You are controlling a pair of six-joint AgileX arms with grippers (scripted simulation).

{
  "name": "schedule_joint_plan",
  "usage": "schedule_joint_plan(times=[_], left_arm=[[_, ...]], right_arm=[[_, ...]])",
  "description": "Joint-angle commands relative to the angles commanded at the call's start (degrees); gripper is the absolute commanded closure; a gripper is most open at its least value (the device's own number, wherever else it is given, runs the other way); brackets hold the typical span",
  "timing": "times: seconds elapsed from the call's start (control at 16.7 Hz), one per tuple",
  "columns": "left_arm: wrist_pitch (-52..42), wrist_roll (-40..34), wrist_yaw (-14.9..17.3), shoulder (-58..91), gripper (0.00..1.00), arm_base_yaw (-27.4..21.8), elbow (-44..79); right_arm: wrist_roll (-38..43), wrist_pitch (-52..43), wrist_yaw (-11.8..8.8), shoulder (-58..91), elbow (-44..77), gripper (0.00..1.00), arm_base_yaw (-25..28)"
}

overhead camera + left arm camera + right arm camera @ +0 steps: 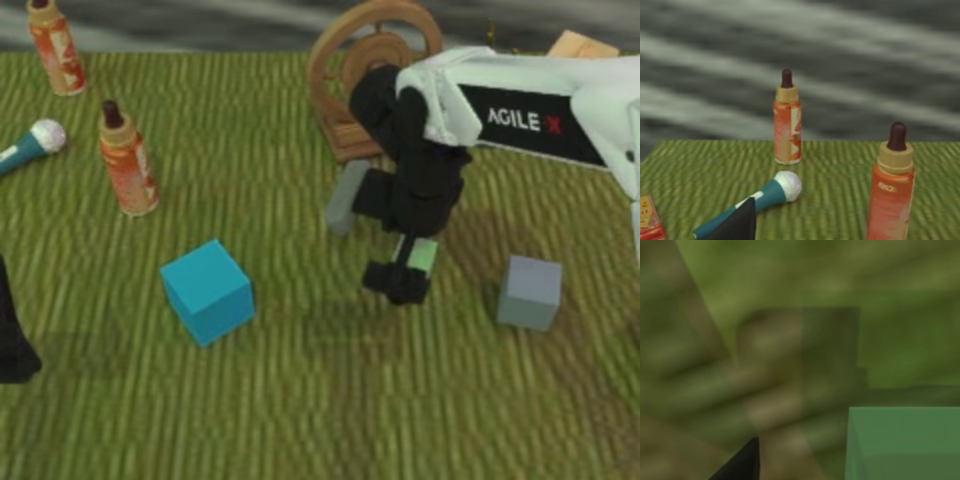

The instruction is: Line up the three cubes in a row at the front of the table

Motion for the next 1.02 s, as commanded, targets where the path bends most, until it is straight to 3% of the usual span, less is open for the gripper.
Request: schedule_joint_plan(times=[0.72,1.02], left_arm=[[0.0,0.0,0.0,0.0,0.0,0.0,0.0],[0.0,0.0,0.0,0.0,0.0,0.0,0.0]], right_arm=[[0.0,0.0,0.0,0.0,0.0,0.98,0.0],[0.0,0.0,0.0,0.0,0.0,1.0,0.0]])
